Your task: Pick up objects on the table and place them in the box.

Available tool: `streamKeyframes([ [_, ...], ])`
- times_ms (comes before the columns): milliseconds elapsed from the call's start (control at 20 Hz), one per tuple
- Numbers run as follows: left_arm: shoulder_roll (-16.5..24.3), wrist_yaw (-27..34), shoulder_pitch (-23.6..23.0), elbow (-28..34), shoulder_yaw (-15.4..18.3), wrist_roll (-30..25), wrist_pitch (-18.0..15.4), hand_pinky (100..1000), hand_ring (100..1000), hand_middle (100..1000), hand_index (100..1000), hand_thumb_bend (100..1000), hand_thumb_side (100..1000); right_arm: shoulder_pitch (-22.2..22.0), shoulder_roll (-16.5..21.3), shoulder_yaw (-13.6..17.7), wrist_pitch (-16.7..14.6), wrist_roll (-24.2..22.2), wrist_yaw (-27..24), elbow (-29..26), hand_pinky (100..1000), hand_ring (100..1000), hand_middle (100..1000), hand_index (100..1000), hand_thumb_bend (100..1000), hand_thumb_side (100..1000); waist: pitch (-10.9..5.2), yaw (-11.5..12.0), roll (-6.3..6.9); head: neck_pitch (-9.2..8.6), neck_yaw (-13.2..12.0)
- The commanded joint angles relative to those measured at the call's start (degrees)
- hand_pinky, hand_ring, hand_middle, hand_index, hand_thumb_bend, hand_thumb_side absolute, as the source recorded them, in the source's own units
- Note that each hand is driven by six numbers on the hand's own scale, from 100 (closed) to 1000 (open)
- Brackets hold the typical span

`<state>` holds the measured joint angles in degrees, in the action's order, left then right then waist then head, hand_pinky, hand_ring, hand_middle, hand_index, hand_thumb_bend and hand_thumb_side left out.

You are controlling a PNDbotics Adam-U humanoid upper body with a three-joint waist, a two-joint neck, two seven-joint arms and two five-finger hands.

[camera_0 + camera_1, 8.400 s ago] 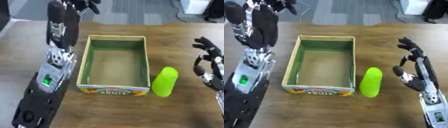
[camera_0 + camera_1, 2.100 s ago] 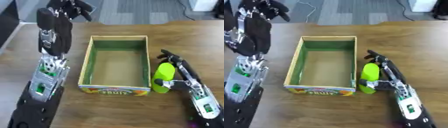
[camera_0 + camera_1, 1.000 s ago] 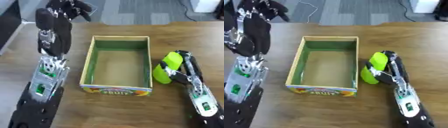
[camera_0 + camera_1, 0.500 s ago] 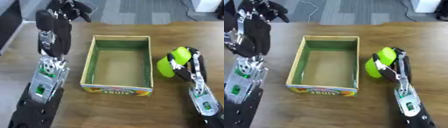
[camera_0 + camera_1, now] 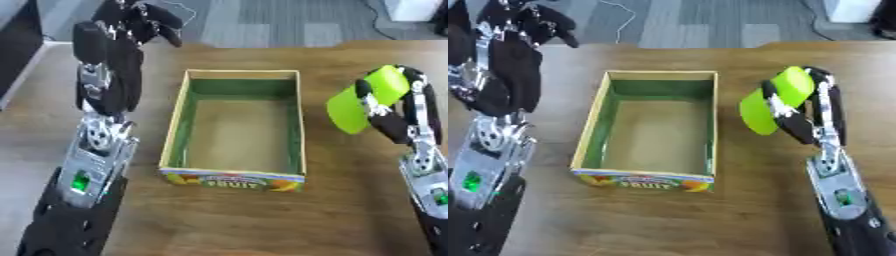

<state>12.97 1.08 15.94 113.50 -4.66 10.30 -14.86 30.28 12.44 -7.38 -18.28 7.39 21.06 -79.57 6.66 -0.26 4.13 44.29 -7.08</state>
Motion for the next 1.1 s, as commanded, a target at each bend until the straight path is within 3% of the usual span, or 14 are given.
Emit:
streamKeyframes([
  [50,0.67,-0.18,0.03,1.09,0.38,0.11,0.08,398,542,639,730,637,967,2.17,1.49,-0.93,-0.06,-1.95,1.14,-2.37,100,100,187,445,100,565,-1.05,0.05,-0.22,-0.18,-0.31],
  [600,1.32,-0.21,-0.60,1.09,0.35,0.04,0.18,399,542,640,730,638,966,10.08,5.66,-7.61,-3.45,-8.21,10.18,3.50,100,100,226,450,100,684,-1.89,0.76,-1.41,-0.18,-0.25],
  [850,1.60,-0.05,-0.51,1.09,0.19,-0.11,0.20,399,542,640,730,638,966,13.58,5.75,-9.61,-5.72,-9.90,15.19,9.00,100,100,246,453,100,711,-2.06,1.56,-2.27,-0.18,-0.11],
  [1100,1.79,0.17,-0.22,1.09,-0.03,-0.34,0.24,399,542,640,729,639,966,16.46,4.31,-10.49,-8.27,-10.80,21.61,15.45,100,100,327,458,100,726,-2.07,2.59,-3.01,-0.18,0.19],
])
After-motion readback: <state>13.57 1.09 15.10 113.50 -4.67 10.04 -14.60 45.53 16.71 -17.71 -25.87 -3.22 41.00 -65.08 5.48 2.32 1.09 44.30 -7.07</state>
